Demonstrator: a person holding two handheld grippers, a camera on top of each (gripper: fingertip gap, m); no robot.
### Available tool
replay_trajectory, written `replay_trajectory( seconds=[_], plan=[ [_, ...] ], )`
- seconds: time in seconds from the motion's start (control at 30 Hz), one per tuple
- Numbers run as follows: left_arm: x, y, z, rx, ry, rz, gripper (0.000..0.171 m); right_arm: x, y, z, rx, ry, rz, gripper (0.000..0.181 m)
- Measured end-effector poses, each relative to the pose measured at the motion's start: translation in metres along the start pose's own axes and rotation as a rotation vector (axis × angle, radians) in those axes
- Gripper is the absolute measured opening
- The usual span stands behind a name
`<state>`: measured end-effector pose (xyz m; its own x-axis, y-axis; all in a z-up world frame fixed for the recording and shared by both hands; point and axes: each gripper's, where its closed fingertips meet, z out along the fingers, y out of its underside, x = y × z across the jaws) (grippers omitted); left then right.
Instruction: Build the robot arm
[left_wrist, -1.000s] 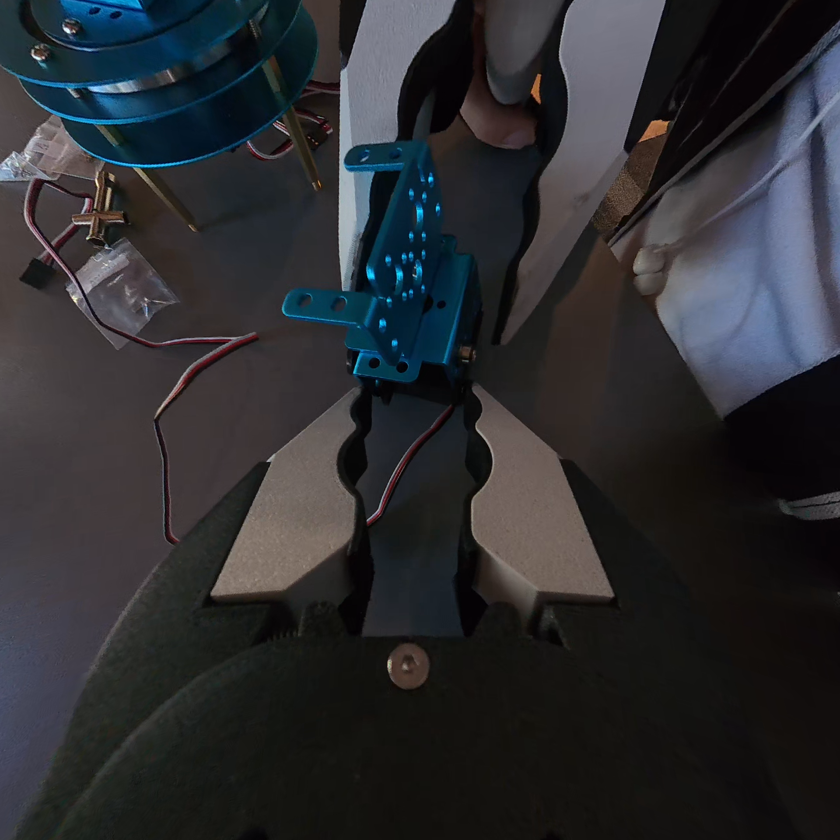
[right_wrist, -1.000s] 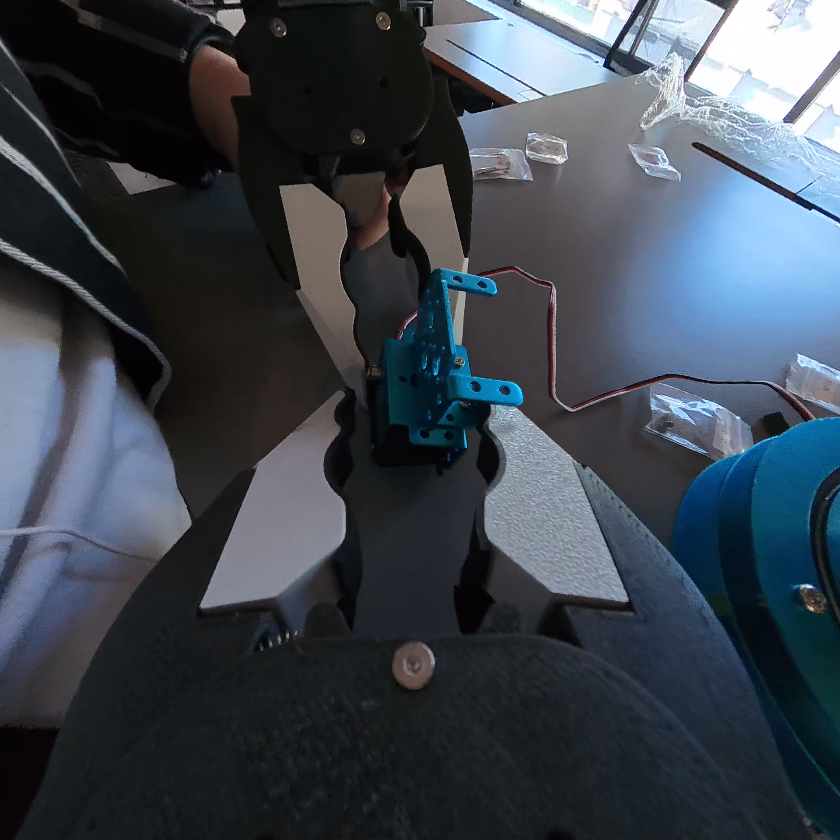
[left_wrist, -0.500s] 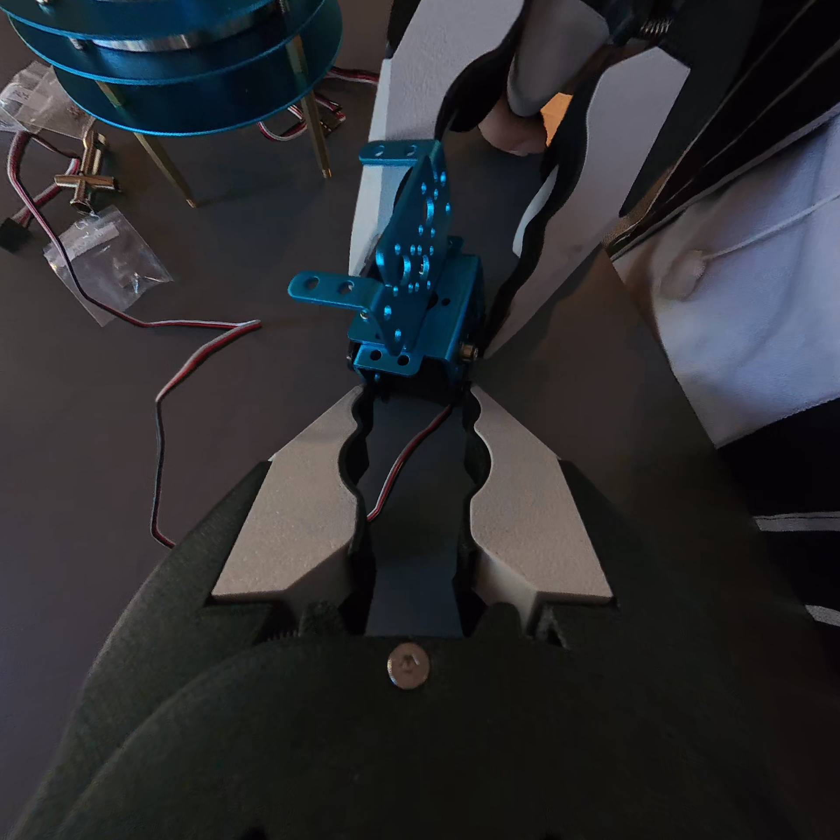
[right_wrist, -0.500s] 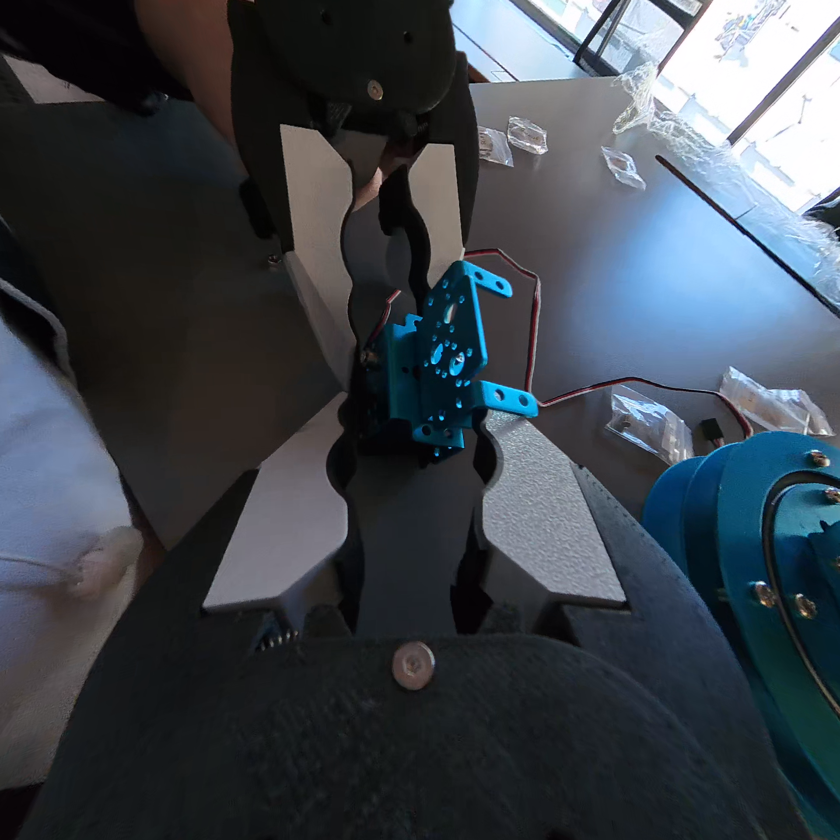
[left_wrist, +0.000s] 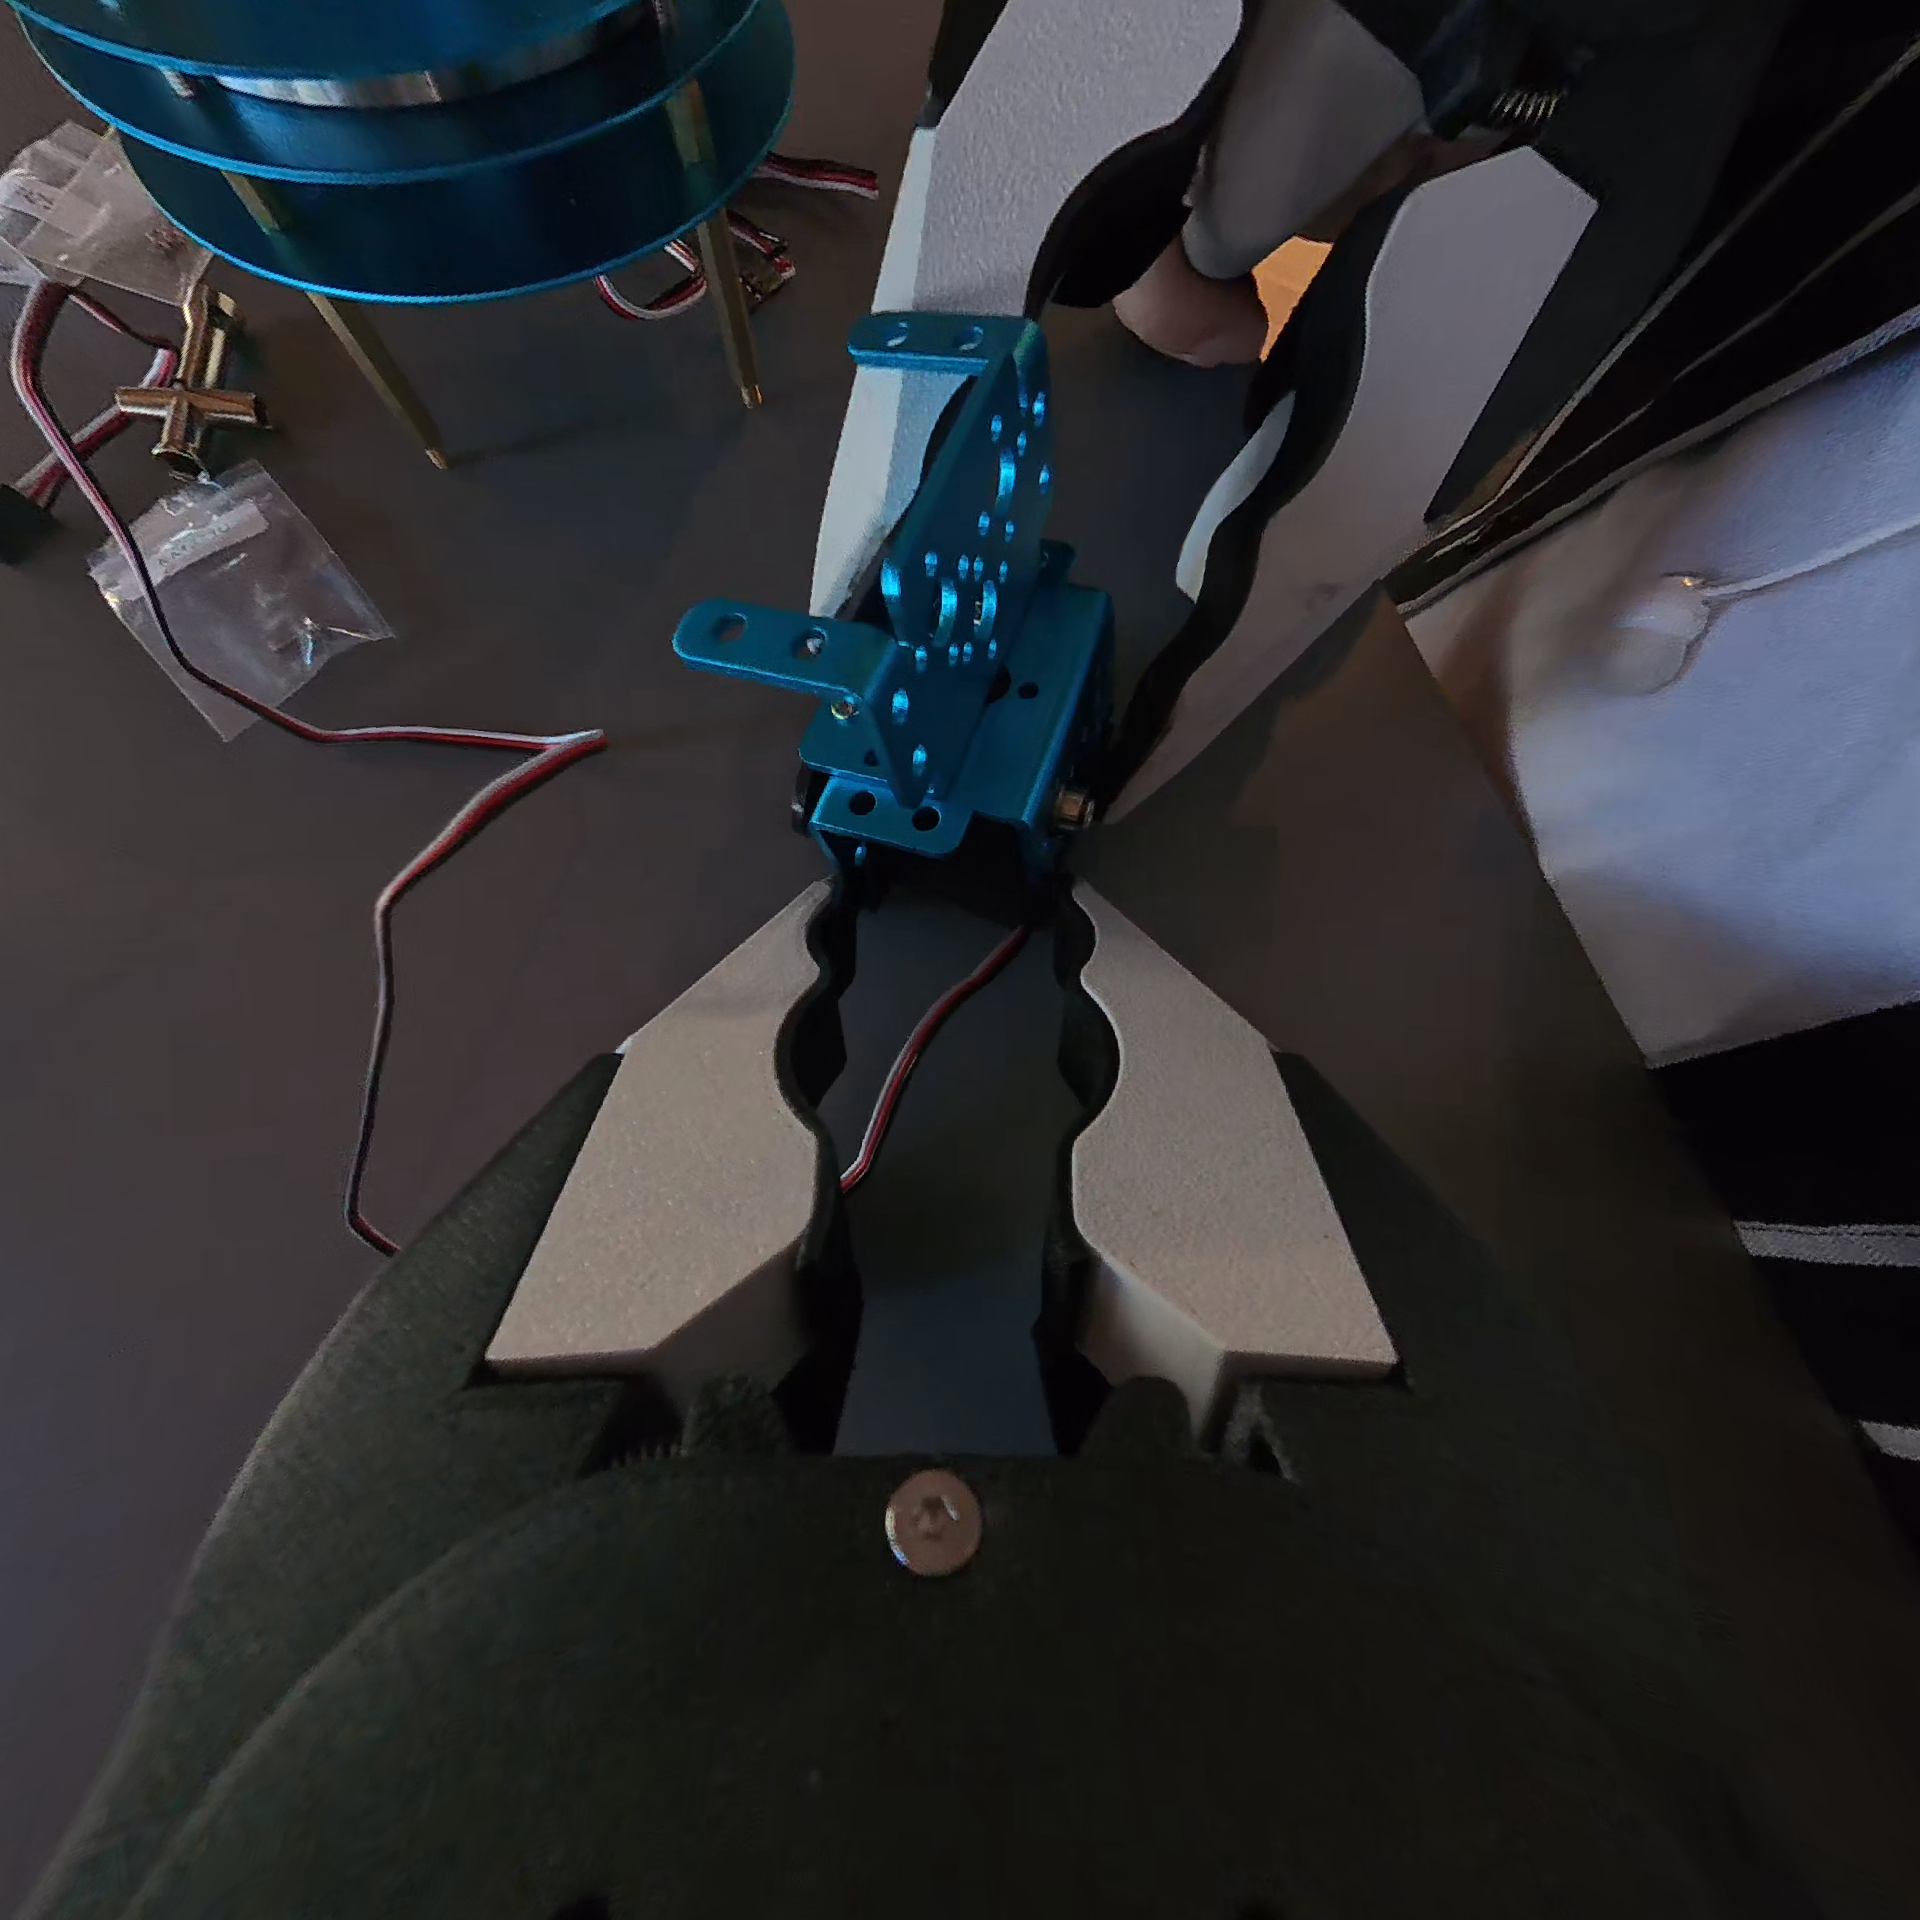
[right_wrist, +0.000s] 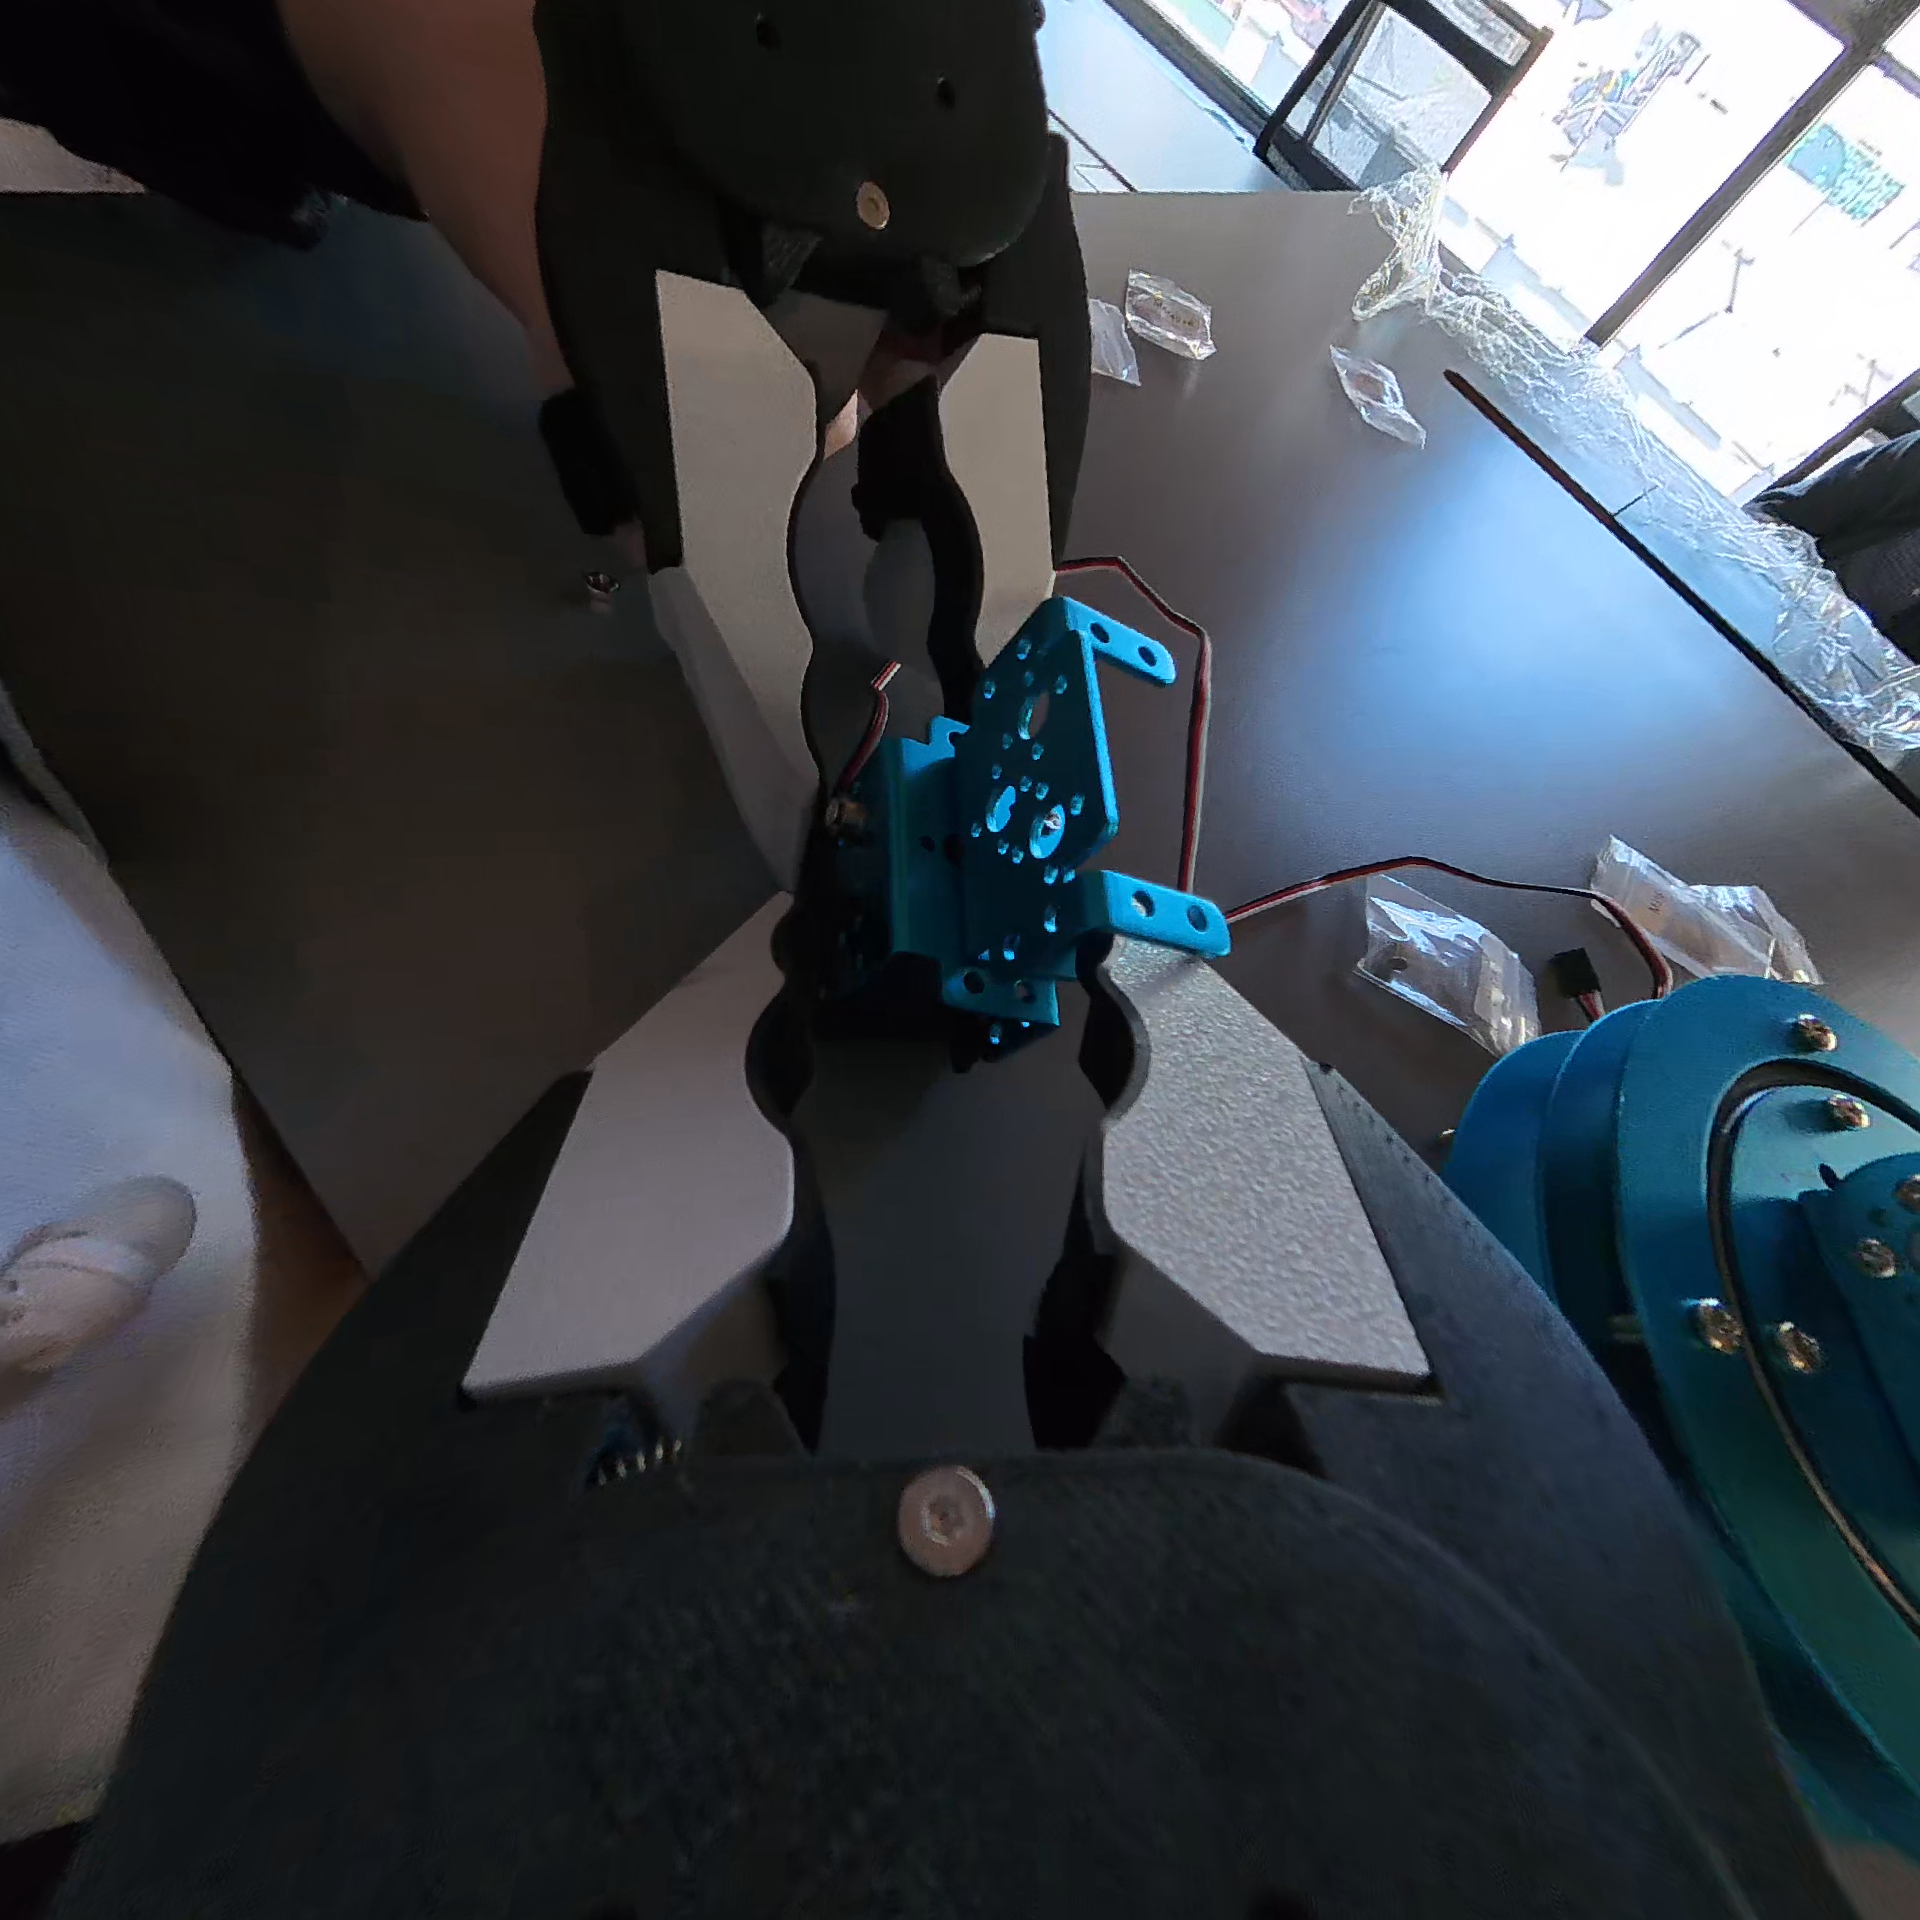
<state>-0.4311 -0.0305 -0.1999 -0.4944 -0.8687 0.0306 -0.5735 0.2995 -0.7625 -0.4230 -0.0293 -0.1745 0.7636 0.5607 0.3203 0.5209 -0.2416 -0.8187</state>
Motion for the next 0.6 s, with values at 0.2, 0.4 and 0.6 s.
replay_trajectory(
  seconds=[0.2, 0.4, 0.6],
  plan=[
    [0.0001, -0.0022, -0.0016, 0.003, 0.072, -0.078, 0.037, 0.0031, 0.0006, 0.0008, 0.002, -0.076, 0.131, 0.049],
    [-0.0024, -0.0023, -0.0019, -0.005, 0.073, -0.075, 0.038, 0.0058, 0.002, 0.0028, -0.006, -0.111, 0.207, 0.05],
    [-0.0021, 0.0057, -0.0097, -0.008, 0.035, -0.029, 0.042, 0.0041, 0.0026, 0.0042, -0.02, -0.099, 0.186, 0.05]
  ],
)
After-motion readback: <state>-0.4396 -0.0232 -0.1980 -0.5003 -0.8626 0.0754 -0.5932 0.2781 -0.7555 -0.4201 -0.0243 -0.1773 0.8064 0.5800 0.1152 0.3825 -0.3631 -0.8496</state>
